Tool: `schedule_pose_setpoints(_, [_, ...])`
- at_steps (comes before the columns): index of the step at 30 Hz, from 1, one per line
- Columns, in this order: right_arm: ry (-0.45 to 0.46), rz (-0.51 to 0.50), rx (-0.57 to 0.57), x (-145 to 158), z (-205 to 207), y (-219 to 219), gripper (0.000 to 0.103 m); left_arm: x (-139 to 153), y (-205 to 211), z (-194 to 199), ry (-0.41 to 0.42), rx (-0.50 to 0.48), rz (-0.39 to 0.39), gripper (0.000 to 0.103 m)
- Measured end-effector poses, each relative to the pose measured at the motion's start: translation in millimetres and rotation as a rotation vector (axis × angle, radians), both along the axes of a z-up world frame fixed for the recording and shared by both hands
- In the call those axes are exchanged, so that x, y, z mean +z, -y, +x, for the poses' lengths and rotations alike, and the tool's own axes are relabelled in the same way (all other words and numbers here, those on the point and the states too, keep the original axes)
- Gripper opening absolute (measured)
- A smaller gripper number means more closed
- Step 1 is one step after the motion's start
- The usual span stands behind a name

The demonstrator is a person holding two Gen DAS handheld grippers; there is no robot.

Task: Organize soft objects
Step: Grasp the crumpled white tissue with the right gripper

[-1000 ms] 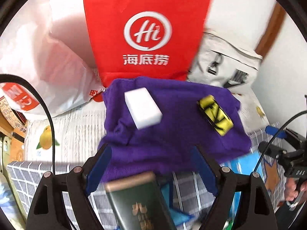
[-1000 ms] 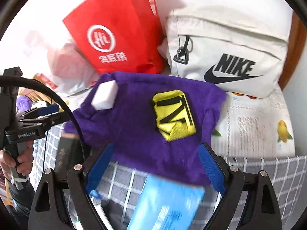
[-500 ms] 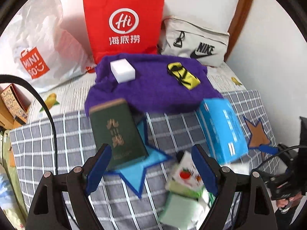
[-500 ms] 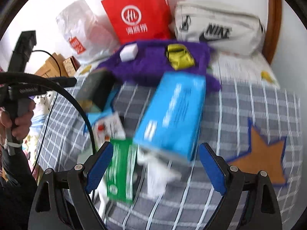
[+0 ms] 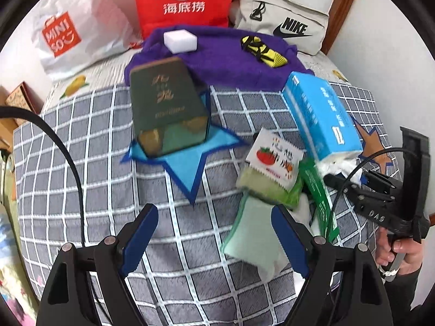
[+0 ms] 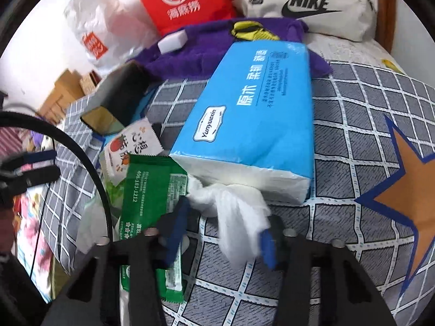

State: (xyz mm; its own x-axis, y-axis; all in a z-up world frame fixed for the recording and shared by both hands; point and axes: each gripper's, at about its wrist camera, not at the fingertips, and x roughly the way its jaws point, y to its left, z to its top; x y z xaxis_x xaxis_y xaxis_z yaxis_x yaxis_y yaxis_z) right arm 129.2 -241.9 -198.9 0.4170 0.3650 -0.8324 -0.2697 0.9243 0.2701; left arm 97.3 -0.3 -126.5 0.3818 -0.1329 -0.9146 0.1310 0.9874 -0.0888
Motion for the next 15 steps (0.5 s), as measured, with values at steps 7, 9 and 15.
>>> schedule_pose_setpoints(7, [0.036, 0.035, -0.005, 15, -23, 10, 0.028, -8, 6, -6, -0.007, -0.006, -0.030, 0.084])
schedule_pose_setpoints(9, [0.036, 0.042, -0.016, 19, -28, 15, 0.028, -9, 10, -4, 0.003, -0.014, -0.043, 0.084])
schedule_pose_setpoints(15, [0.055, 0.024, -0.040, 33, -45, 31, 0.028, -14, 32, 16, 0.020, -0.063, -0.058, 0.084])
